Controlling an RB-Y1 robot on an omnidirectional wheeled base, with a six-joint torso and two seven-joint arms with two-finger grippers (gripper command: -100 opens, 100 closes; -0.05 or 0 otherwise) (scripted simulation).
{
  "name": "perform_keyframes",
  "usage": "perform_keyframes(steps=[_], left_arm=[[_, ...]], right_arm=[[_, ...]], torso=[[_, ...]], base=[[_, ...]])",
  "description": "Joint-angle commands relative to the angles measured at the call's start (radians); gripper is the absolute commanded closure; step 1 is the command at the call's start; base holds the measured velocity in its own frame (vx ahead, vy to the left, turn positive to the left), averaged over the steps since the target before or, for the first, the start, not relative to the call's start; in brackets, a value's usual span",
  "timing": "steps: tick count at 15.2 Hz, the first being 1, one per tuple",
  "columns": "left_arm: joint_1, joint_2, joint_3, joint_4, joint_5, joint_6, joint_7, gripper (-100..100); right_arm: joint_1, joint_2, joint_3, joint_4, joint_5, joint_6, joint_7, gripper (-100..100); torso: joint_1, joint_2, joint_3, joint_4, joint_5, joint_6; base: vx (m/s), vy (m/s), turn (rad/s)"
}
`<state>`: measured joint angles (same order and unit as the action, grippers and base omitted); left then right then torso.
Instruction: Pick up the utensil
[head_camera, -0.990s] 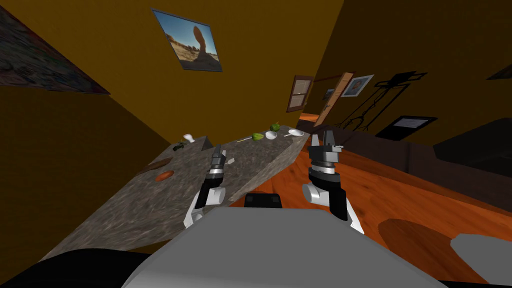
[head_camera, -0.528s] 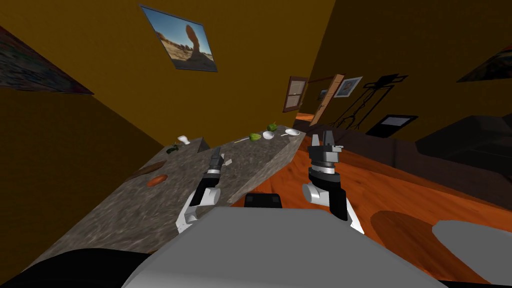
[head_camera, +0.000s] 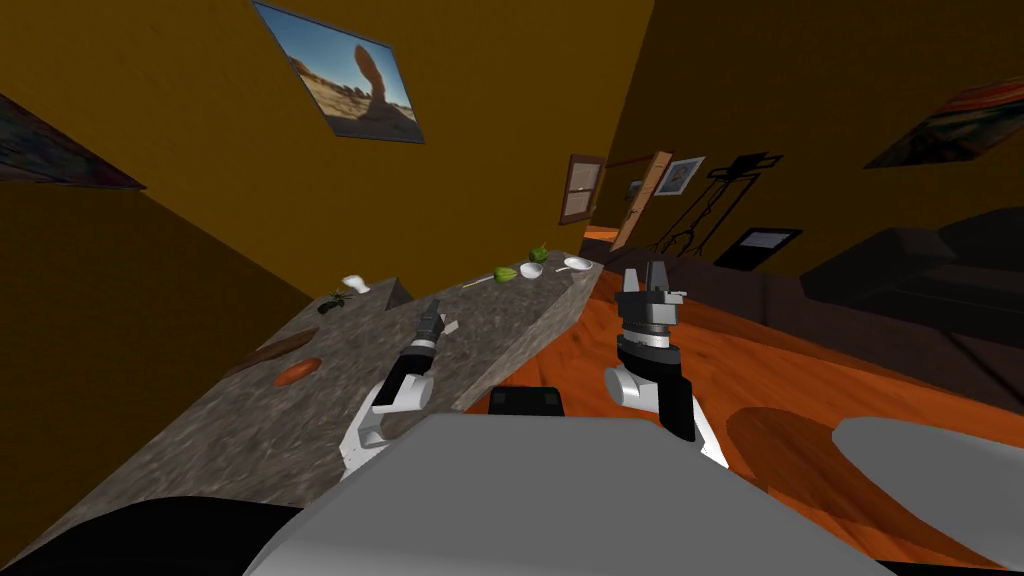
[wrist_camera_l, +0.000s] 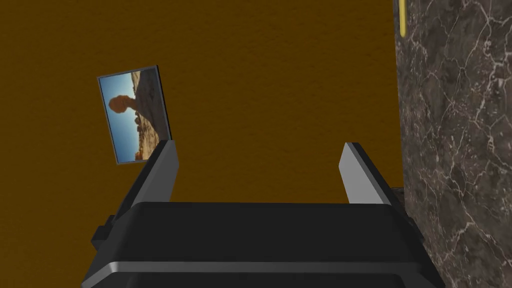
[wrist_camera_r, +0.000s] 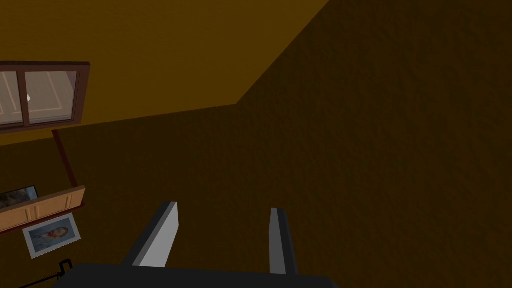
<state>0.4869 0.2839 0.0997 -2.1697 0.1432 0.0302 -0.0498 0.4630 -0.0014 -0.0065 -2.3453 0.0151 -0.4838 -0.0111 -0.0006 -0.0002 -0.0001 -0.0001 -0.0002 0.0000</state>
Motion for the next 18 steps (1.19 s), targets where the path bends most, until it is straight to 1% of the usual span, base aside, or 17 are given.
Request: perform_keyframes(steps=[1,3,4,6,7,9,10,12,13,14,16,17,18], left_arm=[[-0.001,0.035,0.031,0.018,0.02,0.05,0.024,-100],[-0.001,0.035,0.031,0.018,0.02,0.074,0.024,-100],[0.001,0.06,0.056,0.03,0.035,0.102,0.043,-100],[0.001,0.06,0.056,0.03,0.035,0.136,0.043,-100],[0.002,0.086,0.082,0.044,0.051,0.159,0.063,-100],[0.002,0.086,0.082,0.044,0.051,0.2,0.063,-100],[0.003,0.111,0.108,0.058,0.067,0.23,0.083,-100],[0.003,0.111,0.108,0.058,0.067,0.264,0.083,-100],[0.003,0.111,0.108,0.058,0.067,0.266,0.083,-100],[0.004,0.136,0.135,0.073,0.084,0.301,0.103,-100],[0.004,0.136,0.135,0.073,0.084,0.334,0.103,-100],[0.006,0.16,0.162,0.088,0.102,0.363,0.125,-100],[0.006,0.16,0.162,0.088,0.102,0.382,0.125,-100]], right_arm=[[0.0,0.0,0.0,0.0,0.0,0.0,0.0,0],[0.0,0.0,0.0,0.0,0.0,0.0,0.0,0],[0.0,0.0,0.0,0.0,0.0,0.0,0.0,0],[0.0,0.0,0.0,0.0,0.0,0.0,0.0,0],[0.0,0.0,0.0,0.0,0.0,0.0,0.0,0],[0.0,0.0,0.0,0.0,0.0,0.0,0.0,0],[0.0,0.0,0.0,0.0,0.0,0.0,0.0,0],[0.0,0.0,0.0,0.0,0.0,0.0,0.0,0],[0.0,0.0,0.0,0.0,0.0,0.0,0.0,0],[0.0,0.0,0.0,0.0,0.0,0.0,0.0,0],[0.0,0.0,0.0,0.0,0.0,0.0,0.0,0],[0.0,0.0,0.0,0.0,0.0,0.0,0.0,0],[0.0,0.0,0.0,0.0,0.0,0.0,0.0,0]], torso=[[0.0,0.0,0.0,0.0,0.0,0.0],[0.0,0.0,0.0,0.0,0.0,0.0],[0.0,0.0,0.0,0.0,0.0,0.0],[0.0,0.0,0.0,0.0,0.0,0.0],[0.0,0.0,0.0,0.0,0.0,0.0],[0.0,0.0,0.0,0.0,0.0,0.0],[0.0,0.0,0.0,0.0,0.0,0.0],[0.0,0.0,0.0,0.0,0.0,0.0],[0.0,0.0,0.0,0.0,0.0,0.0],[0.0,0.0,0.0,0.0,0.0,0.0],[0.0,0.0,0.0,0.0,0.0,0.0],[0.0,0.0,0.0,0.0,0.0,0.0],[0.0,0.0,0.0,0.0,0.0,0.0]], base=[[0.006,-0.017,-0.103],[0.004,-0.014,-0.084],[0.005,-0.015,-0.115],[0.006,-0.011,-0.087],[0.008,-0.018,-0.112],[0.007,-0.015,-0.087],[0.008,-0.016,-0.121],[0.008,-0.014,-0.091],[0.006,-0.005,0.003],[0.01,-0.014,-0.141],[0.01,-0.011,-0.096],[0.01,-0.014,-0.107],[0.013,-0.014,-0.135]])
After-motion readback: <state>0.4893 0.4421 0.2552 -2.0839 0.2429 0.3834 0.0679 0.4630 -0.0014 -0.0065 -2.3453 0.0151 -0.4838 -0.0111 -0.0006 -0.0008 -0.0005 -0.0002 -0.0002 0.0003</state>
